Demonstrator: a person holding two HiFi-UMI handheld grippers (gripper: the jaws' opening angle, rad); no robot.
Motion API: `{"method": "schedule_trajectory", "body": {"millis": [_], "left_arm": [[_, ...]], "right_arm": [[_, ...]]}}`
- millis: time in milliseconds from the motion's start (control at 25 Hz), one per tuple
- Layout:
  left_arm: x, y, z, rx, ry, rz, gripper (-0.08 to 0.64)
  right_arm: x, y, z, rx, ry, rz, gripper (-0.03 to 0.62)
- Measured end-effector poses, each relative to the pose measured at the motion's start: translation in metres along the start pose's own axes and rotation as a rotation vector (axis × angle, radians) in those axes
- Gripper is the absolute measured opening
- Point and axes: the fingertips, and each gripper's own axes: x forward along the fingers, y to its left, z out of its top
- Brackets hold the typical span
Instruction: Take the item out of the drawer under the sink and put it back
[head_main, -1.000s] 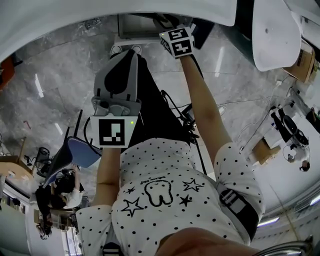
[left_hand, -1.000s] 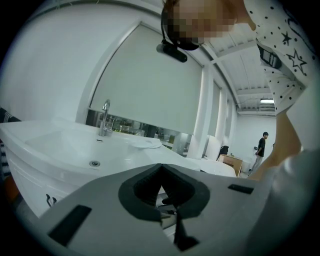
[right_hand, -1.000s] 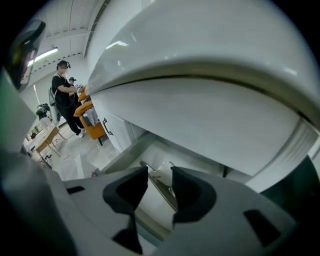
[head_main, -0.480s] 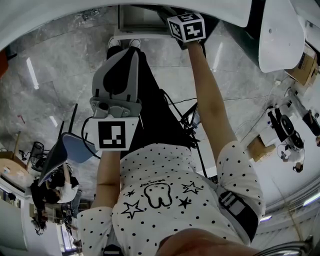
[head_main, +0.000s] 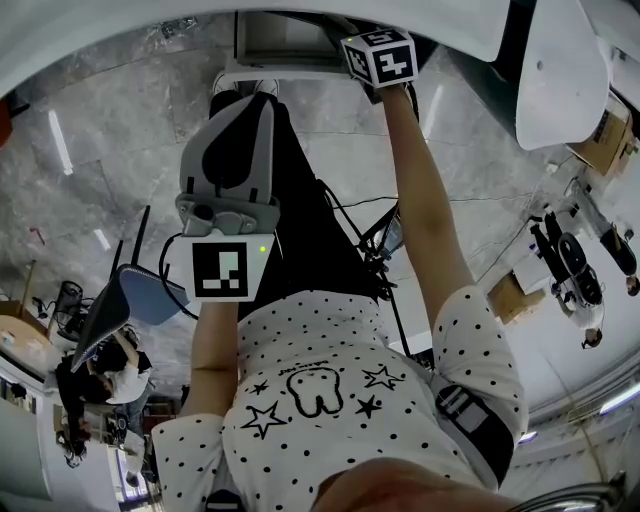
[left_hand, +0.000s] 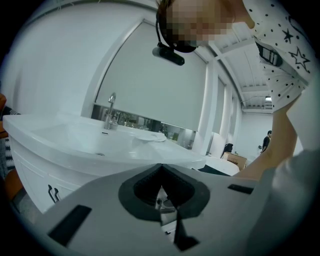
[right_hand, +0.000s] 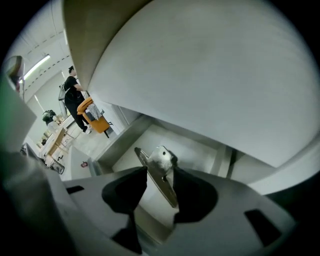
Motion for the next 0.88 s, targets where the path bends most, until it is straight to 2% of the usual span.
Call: {"method": "schedule_trajectory", "body": {"millis": [120, 200, 280, 360, 440, 640, 880], "left_arm": [[0.002, -0.002, -0.001, 0.000, 0.005, -0.003, -0.005], [0.004, -0.004, 0.001, 0.000, 0.000, -0.005, -0.005], [0.006, -0.004, 0.003, 0.006, -0.002, -0.006, -0.005], [0.006, -0.004, 0.004, 0.011, -0.001, -0.006, -0.005], [0.007, -0.003, 0.003, 0.008, 0.000, -0.003, -0.005], [0.008, -0.002, -0.004, 0.011, 0.016, -0.005, -0.005], [0.009, -0.001, -0.010, 0.007, 0.020, -0.003, -0.005]], "right_arm": [[0.001, -0.001, 0.000, 0.010, 0.000, -0.001, 0.169], [0.000, 0.007, 0.004, -0.050, -0.008, 0.034, 0.169], [-0.003, 0.013, 0.012, -0.190, -0.014, 0.033, 0.169], [-0.005, 0.013, 0.017, -0.358, -0.006, -0.018, 0.167], [0.001, 0.010, 0.015, -0.442, 0.017, -0.058, 0.164], [0.022, 0.000, 0.007, -0.468, 0.064, -0.062, 0.144], [0.038, -0.012, 0.004, -0.450, 0.089, -0.028, 0.178]]}}
